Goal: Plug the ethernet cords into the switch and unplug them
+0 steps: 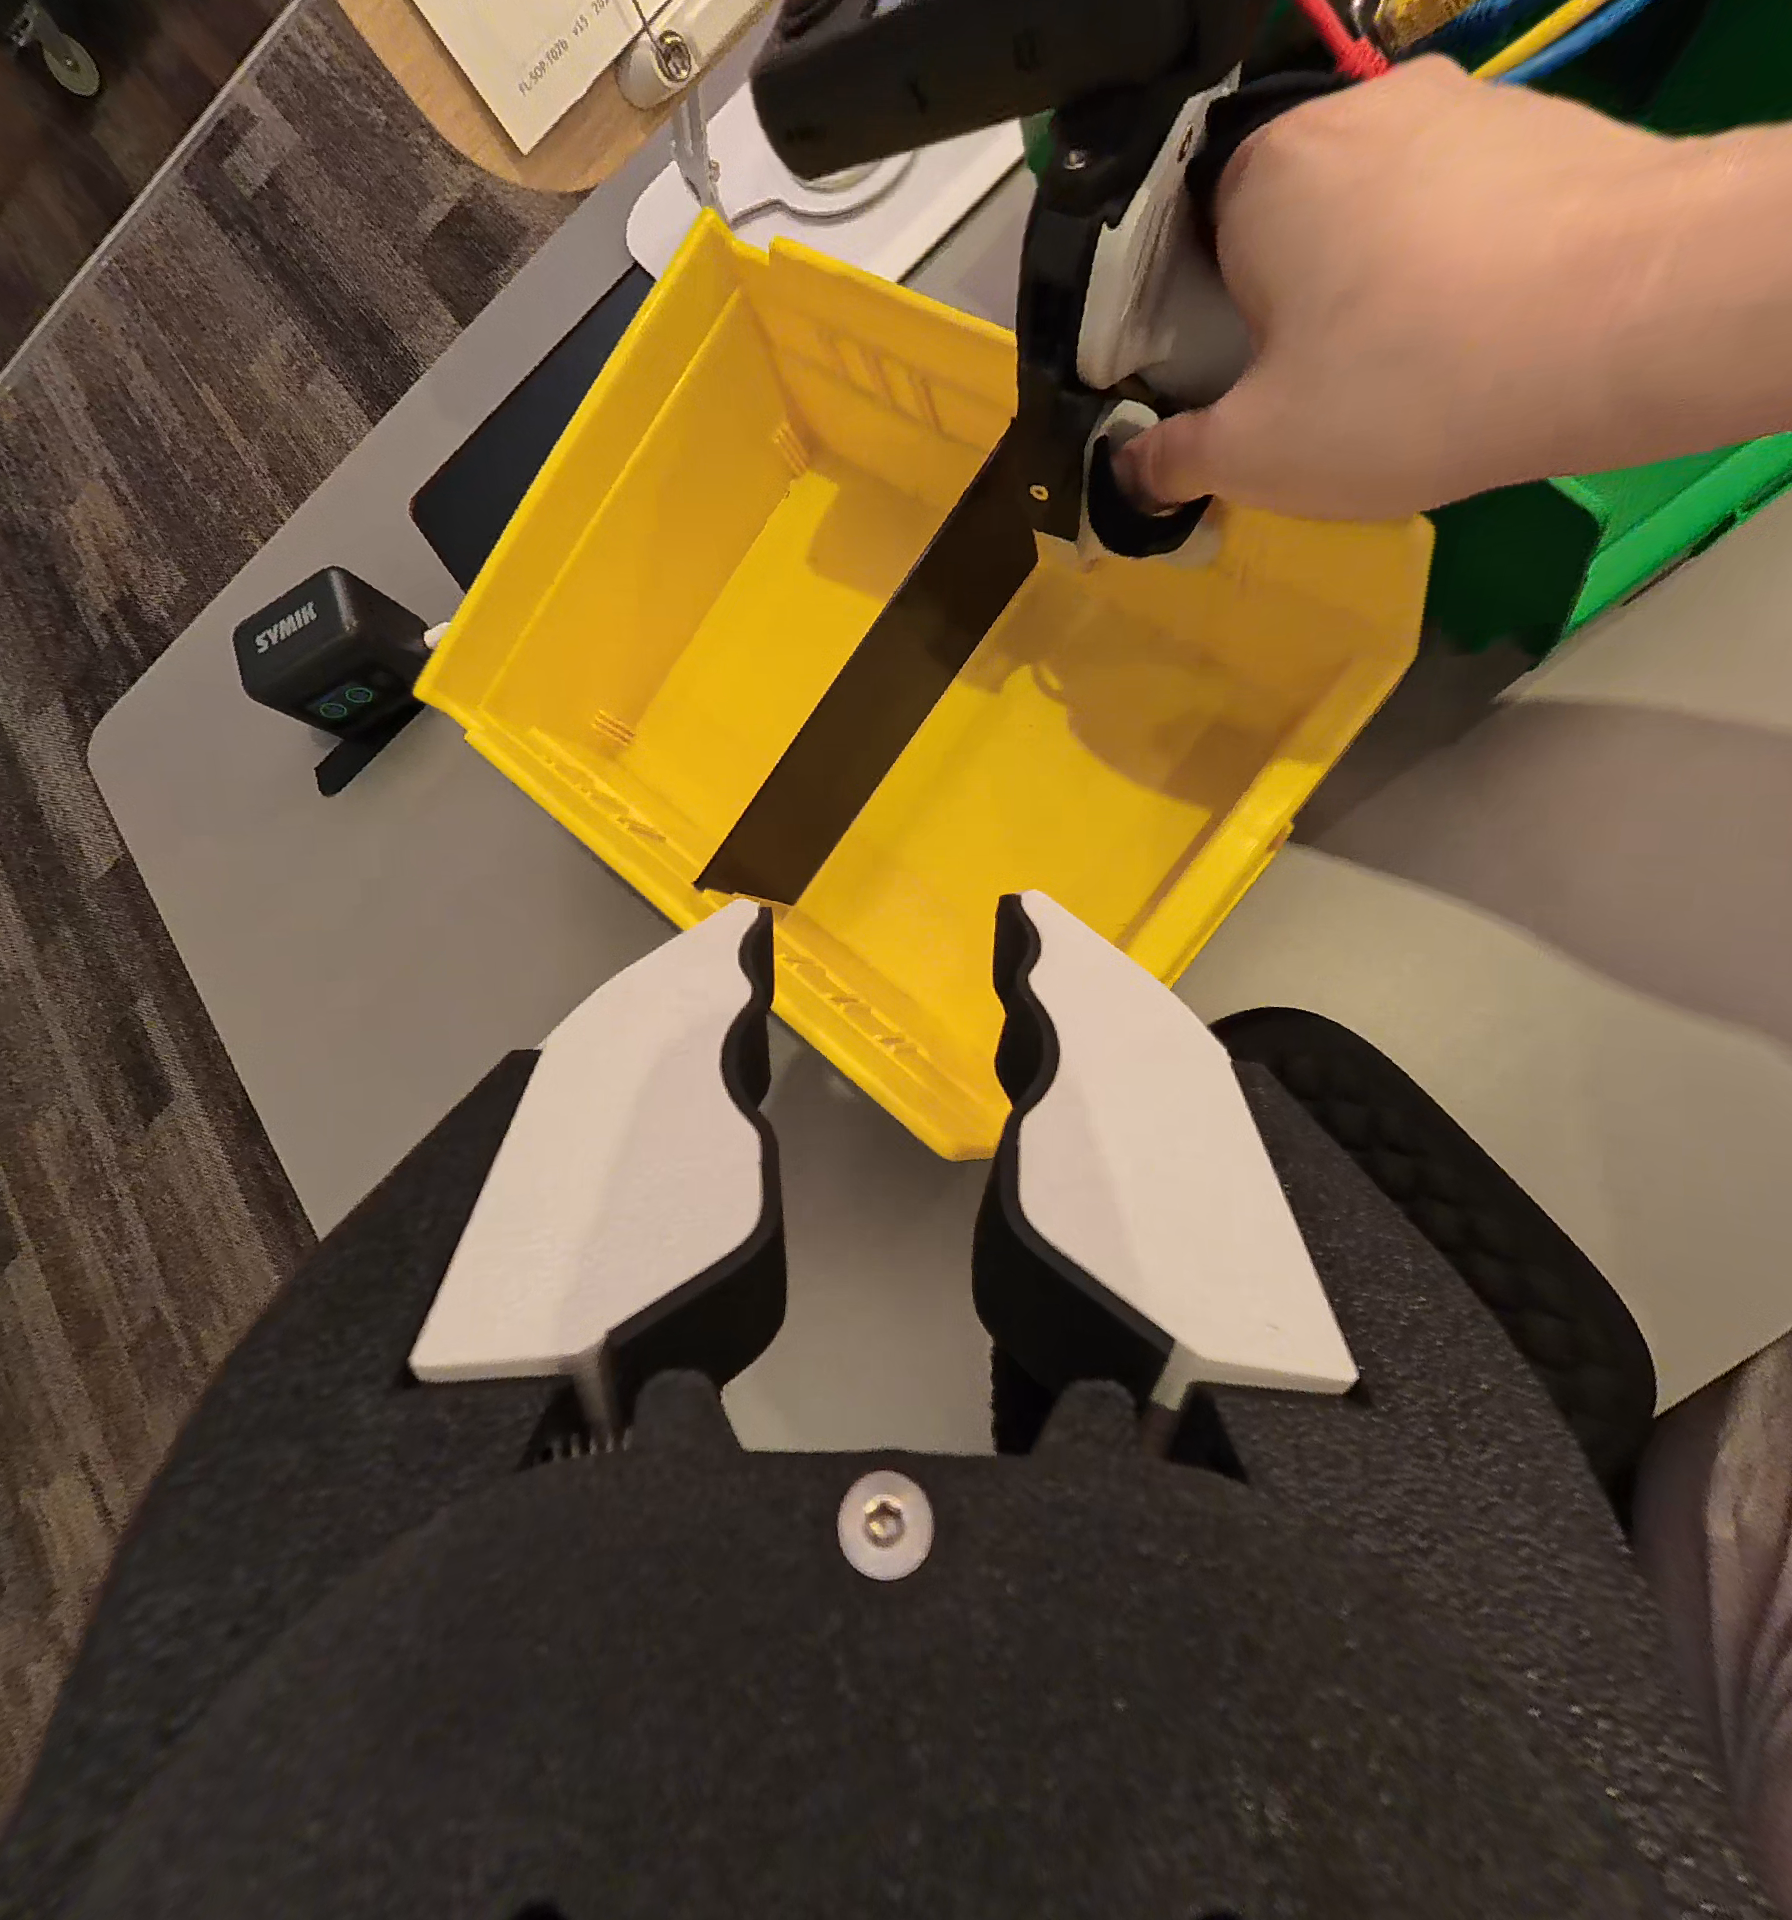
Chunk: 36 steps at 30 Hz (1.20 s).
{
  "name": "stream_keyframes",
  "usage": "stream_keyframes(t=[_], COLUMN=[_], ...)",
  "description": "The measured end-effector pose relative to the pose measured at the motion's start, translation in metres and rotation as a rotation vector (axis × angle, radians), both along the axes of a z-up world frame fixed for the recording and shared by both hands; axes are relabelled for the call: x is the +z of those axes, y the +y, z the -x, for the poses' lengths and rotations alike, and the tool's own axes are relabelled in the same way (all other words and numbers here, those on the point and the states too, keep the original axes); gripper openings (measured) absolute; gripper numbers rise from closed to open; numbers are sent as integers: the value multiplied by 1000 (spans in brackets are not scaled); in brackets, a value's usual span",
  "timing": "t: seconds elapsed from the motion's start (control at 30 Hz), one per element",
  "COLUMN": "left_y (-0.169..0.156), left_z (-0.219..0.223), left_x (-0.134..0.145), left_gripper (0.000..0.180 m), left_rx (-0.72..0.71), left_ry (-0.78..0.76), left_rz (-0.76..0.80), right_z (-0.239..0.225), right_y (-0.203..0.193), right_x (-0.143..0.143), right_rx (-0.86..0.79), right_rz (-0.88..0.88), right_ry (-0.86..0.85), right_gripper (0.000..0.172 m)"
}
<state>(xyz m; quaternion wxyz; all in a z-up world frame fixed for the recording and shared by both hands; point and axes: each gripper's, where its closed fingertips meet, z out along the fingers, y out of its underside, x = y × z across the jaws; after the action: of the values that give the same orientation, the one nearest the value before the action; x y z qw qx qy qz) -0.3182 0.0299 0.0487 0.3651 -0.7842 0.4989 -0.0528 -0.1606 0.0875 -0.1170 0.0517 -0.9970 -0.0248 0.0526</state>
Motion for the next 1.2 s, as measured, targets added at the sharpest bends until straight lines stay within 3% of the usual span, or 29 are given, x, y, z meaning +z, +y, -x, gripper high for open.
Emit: stream_keyframes(t=[0.47,0.87,1.03,1.2], left_y=[-5,-5,-9,-24], left_z=[-6,-6,-5,-1], left_x=[-2,1,20,44], left_gripper=[40,40,39,45], left_rx=[-27,-24,-8,14], left_ry=[21,18,-52,-135], left_rz=[-4,-23,-92,-181], right_z=[6,10,12,-2], right_y=[-19,-16,-16,-10], right_x=[-11,0,21,72], right_rx=[85,109,104,109], right_rz=[169,151,150,119], right_ry=[-17,11,57,73], right_gripper=[10,5,5,5])
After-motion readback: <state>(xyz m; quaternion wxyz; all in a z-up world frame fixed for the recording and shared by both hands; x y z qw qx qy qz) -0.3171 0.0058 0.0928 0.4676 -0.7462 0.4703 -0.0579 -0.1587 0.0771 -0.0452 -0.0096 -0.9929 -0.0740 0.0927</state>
